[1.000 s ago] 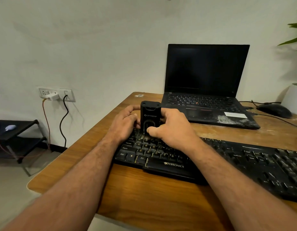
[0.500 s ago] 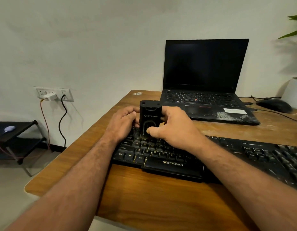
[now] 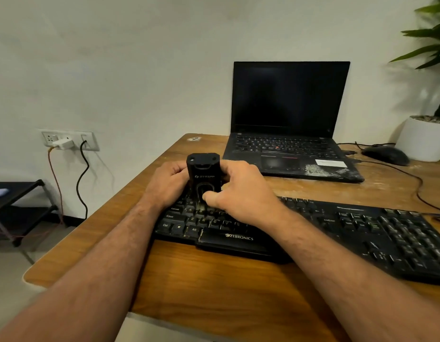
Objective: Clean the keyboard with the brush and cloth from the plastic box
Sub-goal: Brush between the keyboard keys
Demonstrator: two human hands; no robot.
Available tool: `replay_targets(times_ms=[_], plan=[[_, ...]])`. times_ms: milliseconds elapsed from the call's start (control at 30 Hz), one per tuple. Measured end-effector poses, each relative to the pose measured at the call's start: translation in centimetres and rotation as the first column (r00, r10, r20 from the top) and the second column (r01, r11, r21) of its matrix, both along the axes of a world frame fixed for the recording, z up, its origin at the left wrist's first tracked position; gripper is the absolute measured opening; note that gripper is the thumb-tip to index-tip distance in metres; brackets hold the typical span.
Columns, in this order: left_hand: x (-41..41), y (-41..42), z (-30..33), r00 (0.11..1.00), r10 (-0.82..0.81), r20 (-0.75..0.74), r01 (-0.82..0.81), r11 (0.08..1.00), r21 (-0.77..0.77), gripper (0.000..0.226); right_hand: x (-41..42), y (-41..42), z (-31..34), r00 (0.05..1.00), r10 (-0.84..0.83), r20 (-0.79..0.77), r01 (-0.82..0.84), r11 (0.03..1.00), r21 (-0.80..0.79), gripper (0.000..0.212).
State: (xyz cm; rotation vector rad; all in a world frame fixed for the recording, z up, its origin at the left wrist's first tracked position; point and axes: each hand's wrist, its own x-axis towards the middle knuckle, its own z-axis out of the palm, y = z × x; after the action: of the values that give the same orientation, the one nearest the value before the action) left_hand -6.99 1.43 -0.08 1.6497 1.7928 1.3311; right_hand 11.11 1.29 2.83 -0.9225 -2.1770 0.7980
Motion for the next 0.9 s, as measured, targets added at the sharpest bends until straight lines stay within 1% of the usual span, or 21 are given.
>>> replay_targets(times_ms=[33,133,167,200,267,300,333,400,433,467,500,567,600,667,733,767,800,867,900], plan=[[-0.2,0.1,-0.1,1.0,0.0,-0.003,0.0,1.0,-0.015,0.04,0.0,0.0,0.1,1.0,0.0,-0.004,0.0,1.0,-0.007,0.037],[-0.2,0.2,-0.1,0.999,0.013,-0.041,-0.015,0.999,-0.033,0.023,0.4,-0.5,0.2,0.993,0.114,0.005,-0.114,0.991,-0.073,0.035],[-0.2,0.3,-0.1,0.999,0.02,-0.049,-0.021,0.999,-0.04,0.024,0.5,-0.5,0.2,0.993,0.12,0.01,-0.119,0.99,-0.076,0.033],[-0.3,0.4,-0.2,0.998,0.017,-0.061,-0.02,0.999,-0.041,0.025,0.4,-0.3,0.0,0.996,0.086,0.002,-0.086,0.994,-0.064,0.034],[-0.8,0.6,-0.6,0.999,-0.006,-0.035,0.004,0.999,-0.046,0.027,0.4,0.5,-0.1,0.999,-0.028,-0.018,0.027,0.999,-0.045,0.038],[-0.7,0.5,-0.5,1.0,-0.016,-0.025,0.014,0.998,-0.056,0.028,0.5,0.6,-0.1,0.998,-0.06,-0.027,0.058,0.997,-0.05,0.04],[-0.6,0.4,-0.4,1.0,-0.021,-0.014,0.02,0.998,-0.065,0.028,0.7,0.7,0.0,0.998,-0.055,-0.038,0.052,0.996,-0.07,0.041],[-0.6,0.4,-0.4,0.999,-0.011,-0.034,0.01,0.999,-0.044,0.026,0.9,0.1,0.1,0.997,0.062,-0.055,-0.069,0.988,-0.141,0.041],[-0.5,0.4,-0.5,0.999,-0.003,-0.033,0.002,0.999,-0.032,0.031,0.9,-0.4,0.2,0.991,0.122,-0.051,-0.129,0.977,-0.172,0.041],[-0.3,0.3,-0.4,1.0,0.014,-0.028,-0.014,1.0,-0.018,0.037,0.6,-0.7,0.1,0.988,0.146,-0.04,-0.151,0.973,-0.174,0.042],[-0.3,0.4,-0.5,0.999,0.023,-0.03,-0.023,1.0,-0.009,0.036,0.3,-0.7,0.0,0.992,0.126,-0.024,-0.128,0.982,-0.14,0.041],[-0.3,0.3,-0.3,0.999,0.007,-0.036,-0.007,1.0,-0.004,0.022,-0.2,-0.3,0.0,1.0,0.027,-0.008,-0.027,0.998,-0.058,0.04],[-0.2,0.1,-0.2,0.999,0.006,-0.035,-0.006,1.0,-0.02,0.019,-0.2,-0.2,0.2,1.0,-0.002,-0.009,0.001,0.999,-0.046,0.04],[-0.2,0.2,-0.1,1.0,0.001,-0.029,-0.001,1.0,-0.018,0.023,0.3,-0.2,0.3,0.999,0.033,-0.01,-0.034,0.998,-0.06,0.038],[-0.1,0.1,-0.2,0.999,-0.005,-0.053,0.004,1.0,-0.013,0.041,0.9,-0.6,0.5,0.989,0.148,-0.015,-0.149,0.981,-0.122,0.035],[-0.1,0.2,-0.3,0.998,-0.002,-0.055,0.001,1.0,-0.019,0.045,0.9,-0.7,0.4,0.984,0.175,-0.019,-0.176,0.975,-0.136,0.035],[0.0,0.0,-0.1,0.998,-0.006,-0.056,0.006,1.0,-0.018,0.041,0.8,-0.7,0.3,0.987,0.157,-0.018,-0.158,0.98,-0.124,0.036],[-0.1,-0.1,0.0,0.999,-0.031,-0.013,0.031,0.999,-0.027,0.022,0.4,-0.1,0.1,0.999,0.047,-0.014,-0.047,0.997,-0.065,0.038],[-0.1,0.0,0.0,0.999,-0.034,-0.004,0.033,0.999,-0.039,0.018,0.2,0.1,0.1,1.0,0.002,-0.022,-0.003,0.999,-0.048,0.039]])
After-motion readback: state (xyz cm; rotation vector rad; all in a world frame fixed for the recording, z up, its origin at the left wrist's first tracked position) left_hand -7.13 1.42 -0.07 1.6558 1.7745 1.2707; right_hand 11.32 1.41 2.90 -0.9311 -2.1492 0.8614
